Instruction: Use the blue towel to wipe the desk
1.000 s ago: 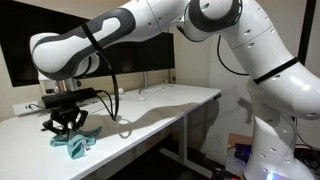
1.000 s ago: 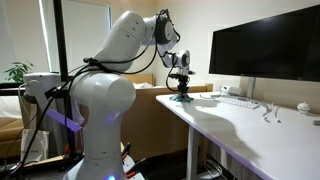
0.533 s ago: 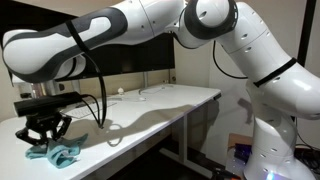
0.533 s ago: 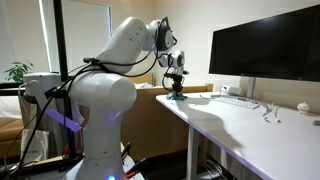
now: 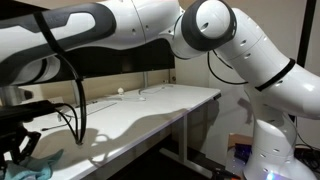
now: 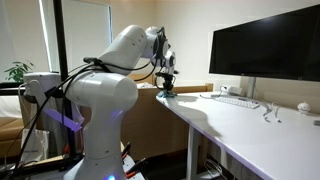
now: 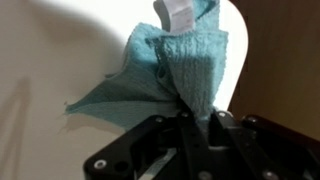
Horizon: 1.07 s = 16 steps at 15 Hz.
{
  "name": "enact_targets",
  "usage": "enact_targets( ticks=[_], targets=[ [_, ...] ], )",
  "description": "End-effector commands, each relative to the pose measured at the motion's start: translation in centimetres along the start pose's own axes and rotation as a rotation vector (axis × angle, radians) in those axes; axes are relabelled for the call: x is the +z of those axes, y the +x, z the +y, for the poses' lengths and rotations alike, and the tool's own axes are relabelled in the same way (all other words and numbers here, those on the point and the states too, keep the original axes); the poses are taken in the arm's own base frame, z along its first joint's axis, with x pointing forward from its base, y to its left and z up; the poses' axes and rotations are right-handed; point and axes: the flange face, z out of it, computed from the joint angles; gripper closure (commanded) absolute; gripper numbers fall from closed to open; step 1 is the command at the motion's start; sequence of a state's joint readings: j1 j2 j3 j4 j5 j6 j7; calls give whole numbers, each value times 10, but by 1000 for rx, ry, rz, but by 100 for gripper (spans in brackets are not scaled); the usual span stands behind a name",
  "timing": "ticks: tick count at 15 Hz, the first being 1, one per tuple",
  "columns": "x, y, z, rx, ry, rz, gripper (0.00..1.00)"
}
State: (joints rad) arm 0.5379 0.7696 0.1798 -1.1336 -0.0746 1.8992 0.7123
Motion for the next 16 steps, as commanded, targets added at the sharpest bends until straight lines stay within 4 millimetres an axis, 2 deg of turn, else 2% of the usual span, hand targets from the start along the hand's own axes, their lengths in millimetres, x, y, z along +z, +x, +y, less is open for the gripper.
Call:
enact_targets(
  ticks=[1,7,11,16],
  targets=[
    [24,-1,-12,-19,16,-60,92],
    [29,10,25,81,28,-105,92],
    [34,12,39,128,64,-141,92],
    [39,3,52,164,78,-147,92]
  ],
)
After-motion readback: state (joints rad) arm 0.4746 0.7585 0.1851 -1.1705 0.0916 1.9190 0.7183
